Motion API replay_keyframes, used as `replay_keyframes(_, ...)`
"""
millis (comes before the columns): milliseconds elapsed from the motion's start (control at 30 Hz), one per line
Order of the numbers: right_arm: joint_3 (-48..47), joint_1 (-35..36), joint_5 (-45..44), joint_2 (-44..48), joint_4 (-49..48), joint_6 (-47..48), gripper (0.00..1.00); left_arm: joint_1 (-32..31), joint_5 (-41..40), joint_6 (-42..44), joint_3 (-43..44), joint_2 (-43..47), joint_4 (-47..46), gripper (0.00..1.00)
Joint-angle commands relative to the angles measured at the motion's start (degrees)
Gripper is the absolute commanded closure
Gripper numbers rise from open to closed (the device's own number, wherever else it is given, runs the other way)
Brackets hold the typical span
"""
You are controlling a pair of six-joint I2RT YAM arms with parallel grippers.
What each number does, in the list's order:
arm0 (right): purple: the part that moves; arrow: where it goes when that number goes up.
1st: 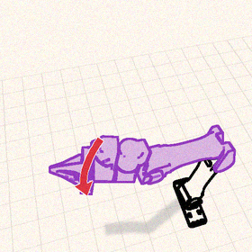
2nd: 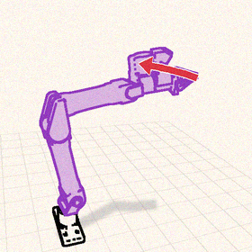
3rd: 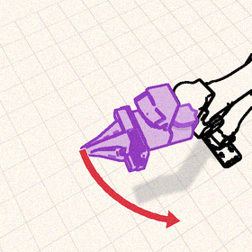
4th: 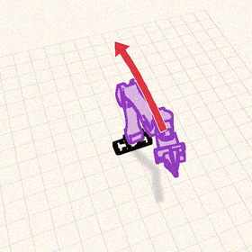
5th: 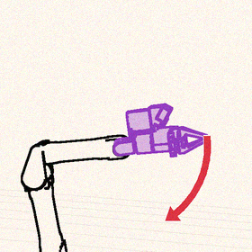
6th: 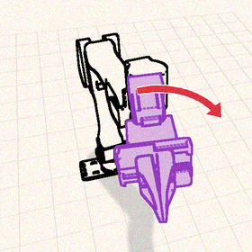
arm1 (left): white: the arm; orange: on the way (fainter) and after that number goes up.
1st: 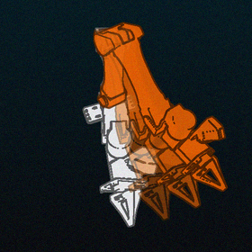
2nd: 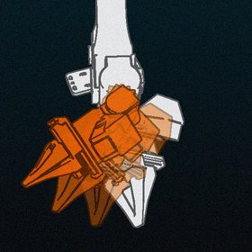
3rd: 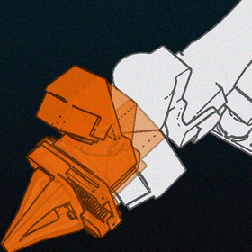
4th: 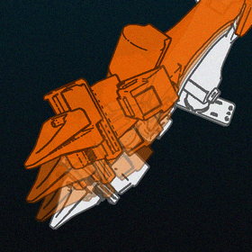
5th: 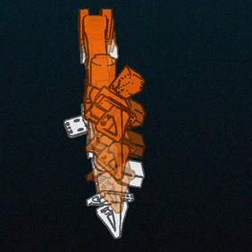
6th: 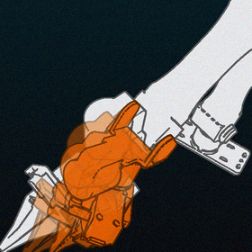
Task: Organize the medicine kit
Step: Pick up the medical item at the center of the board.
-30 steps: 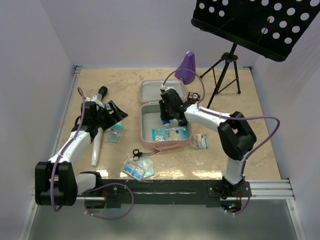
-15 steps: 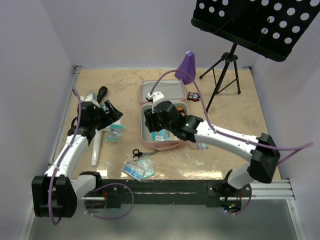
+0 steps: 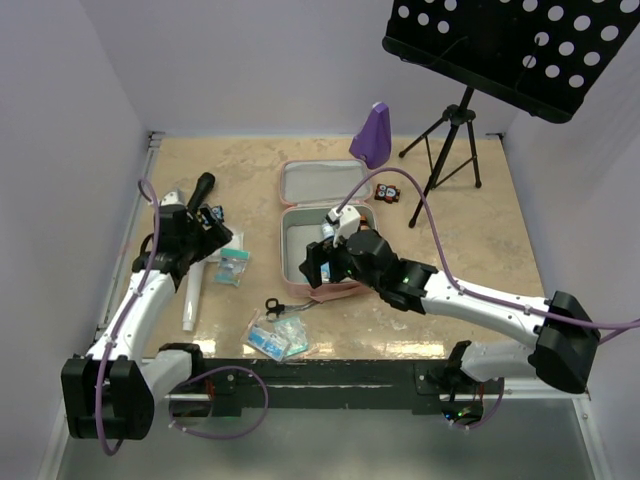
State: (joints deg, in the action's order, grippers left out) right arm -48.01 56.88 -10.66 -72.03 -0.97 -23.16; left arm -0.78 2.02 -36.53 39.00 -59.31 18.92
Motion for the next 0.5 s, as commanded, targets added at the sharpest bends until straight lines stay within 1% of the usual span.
replay_keyframes(0,0.45,-0.28,4.24,2.07,-6.76,0.04,0.06,-0.19,4.13,3.39,-0.06,-0.28,1.04,0.14)
replay_keyframes(100,2.04,-0.28,5.29,2.42,-7.55,0.74,0.08,-2.11,4.05,4.54,-1.65,1.12,-0.72,0.01)
replay_keyframes(167,2.65,-0.28,4.94,2.42,-7.29,0.92,0.09,-6.41,-0.93,4.54,-0.60,-0.27,0.41,0.01)
replay_keyframes(267,3.18,-0.19,4.33,2.51,-6.76,1.62,0.10,-12.31,-7.28,3.84,1.95,-5.71,2.96,0.01)
replay_keyframes(367,2.75,-0.28,3.63,3.21,-5.71,2.33,0.10,-13.11,-9.66,2.70,2.04,-10.29,3.23,0.02)
replay_keyframes(467,1.69,-0.19,2.57,4.00,-4.04,3.03,0.10,-13.11,-12.74,3.57,2.39,-13.54,3.67,0.02)
